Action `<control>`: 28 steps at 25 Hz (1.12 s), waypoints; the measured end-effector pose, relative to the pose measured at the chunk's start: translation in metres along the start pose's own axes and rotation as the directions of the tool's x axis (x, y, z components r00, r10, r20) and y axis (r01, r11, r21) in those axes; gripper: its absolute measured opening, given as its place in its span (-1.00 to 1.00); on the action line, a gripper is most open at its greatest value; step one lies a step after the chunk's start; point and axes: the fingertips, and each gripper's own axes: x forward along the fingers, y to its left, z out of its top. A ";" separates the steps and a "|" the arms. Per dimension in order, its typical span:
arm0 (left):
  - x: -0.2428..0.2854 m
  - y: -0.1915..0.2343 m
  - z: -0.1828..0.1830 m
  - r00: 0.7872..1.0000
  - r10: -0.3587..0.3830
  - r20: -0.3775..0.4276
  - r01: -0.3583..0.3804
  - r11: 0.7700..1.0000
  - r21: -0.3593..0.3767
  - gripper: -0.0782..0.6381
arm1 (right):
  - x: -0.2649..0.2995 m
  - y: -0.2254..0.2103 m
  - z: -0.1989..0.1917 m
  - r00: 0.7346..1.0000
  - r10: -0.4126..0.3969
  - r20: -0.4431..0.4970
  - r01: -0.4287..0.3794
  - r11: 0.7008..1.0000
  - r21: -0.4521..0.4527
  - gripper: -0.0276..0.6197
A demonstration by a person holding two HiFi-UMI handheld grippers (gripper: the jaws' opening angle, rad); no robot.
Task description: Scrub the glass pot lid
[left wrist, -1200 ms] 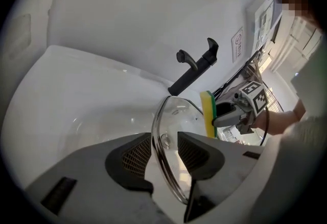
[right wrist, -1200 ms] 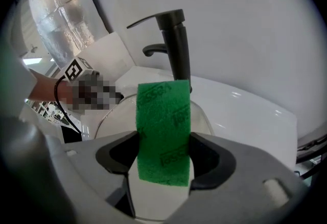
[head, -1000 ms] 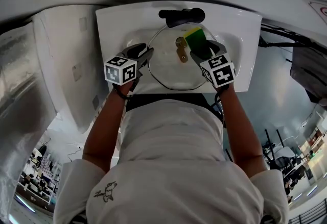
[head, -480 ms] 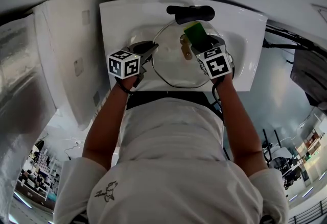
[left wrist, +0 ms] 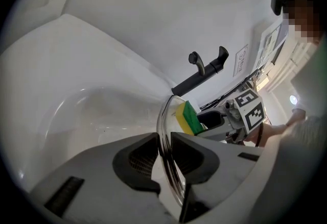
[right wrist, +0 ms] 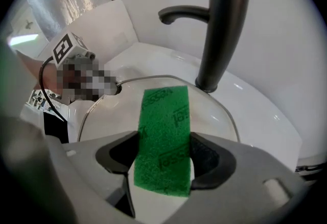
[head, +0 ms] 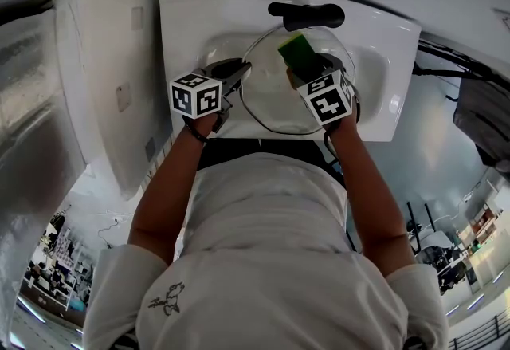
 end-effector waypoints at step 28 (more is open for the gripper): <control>0.000 0.003 0.000 0.999 -0.019 0.044 0.020 0.999 -0.030 -0.58 | -0.003 -0.001 0.009 0.997 0.071 -0.024 -0.072 0.994 -0.077 0.03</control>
